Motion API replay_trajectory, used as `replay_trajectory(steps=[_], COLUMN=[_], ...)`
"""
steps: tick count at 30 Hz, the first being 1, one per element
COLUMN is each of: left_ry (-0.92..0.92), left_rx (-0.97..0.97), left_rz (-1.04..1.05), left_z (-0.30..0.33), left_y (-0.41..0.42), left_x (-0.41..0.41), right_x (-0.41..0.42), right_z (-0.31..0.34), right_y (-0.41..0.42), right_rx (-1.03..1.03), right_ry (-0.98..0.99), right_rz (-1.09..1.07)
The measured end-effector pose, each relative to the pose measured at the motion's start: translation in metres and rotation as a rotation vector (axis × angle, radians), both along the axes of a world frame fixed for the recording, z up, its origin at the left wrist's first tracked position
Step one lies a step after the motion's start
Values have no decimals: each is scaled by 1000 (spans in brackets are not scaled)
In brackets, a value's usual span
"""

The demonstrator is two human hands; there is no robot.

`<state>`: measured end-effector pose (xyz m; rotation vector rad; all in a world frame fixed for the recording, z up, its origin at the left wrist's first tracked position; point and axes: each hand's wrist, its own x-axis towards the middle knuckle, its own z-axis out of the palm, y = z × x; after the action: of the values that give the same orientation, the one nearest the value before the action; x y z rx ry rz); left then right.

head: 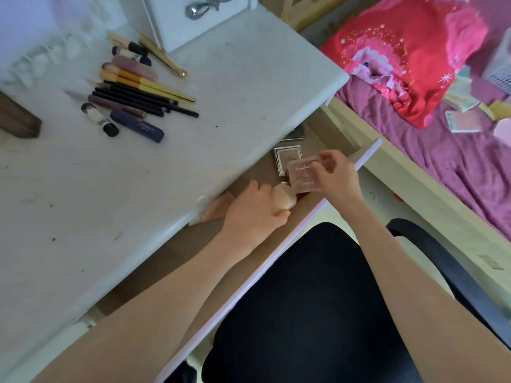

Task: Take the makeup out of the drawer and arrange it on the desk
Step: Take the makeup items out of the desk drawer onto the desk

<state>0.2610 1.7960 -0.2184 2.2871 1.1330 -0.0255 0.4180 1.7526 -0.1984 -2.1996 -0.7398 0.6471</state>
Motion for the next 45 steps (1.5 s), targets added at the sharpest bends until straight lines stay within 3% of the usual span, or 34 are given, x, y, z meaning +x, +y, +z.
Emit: replay_trajectory(steps=[5, 9, 12, 23, 28, 35, 37, 41, 43, 45], left_ry=[-204, -331, -425, -862, -1043, -1195, -1249, -1263, -1253, -1273], left_rx=[-354, -586, -617, -629, -742, -892, -934, -996, -1030, -1105], left_rz=[257, 394, 489, 1055, 1160, 1186, 1209, 1206, 1208, 1224], left_z=[34, 56, 75, 90, 90, 88, 89, 86, 84, 84], left_y=[8, 25, 33, 58, 62, 72, 76, 82, 84, 87], left_x=[-51, -110, -155, -327, -375, -391, -384, -367, -357, -348], right_x=[-40, -91, -138, -323, -372, -380, -374, -366, -360, -352], right_z=[26, 44, 50, 39, 35, 40, 47, 67, 72, 77], right_y=[8, 29, 49, 104, 119, 118, 116, 108, 108, 113], right_rx=[111, 132, 120, -81, -75, -68, -13, 119, 167, 190], right_ry=[400, 540, 590, 445, 346, 34, 157, 659, 724, 667], right_rz=[-173, -75, 31, 438, 514, 618, 548, 481, 449, 432])
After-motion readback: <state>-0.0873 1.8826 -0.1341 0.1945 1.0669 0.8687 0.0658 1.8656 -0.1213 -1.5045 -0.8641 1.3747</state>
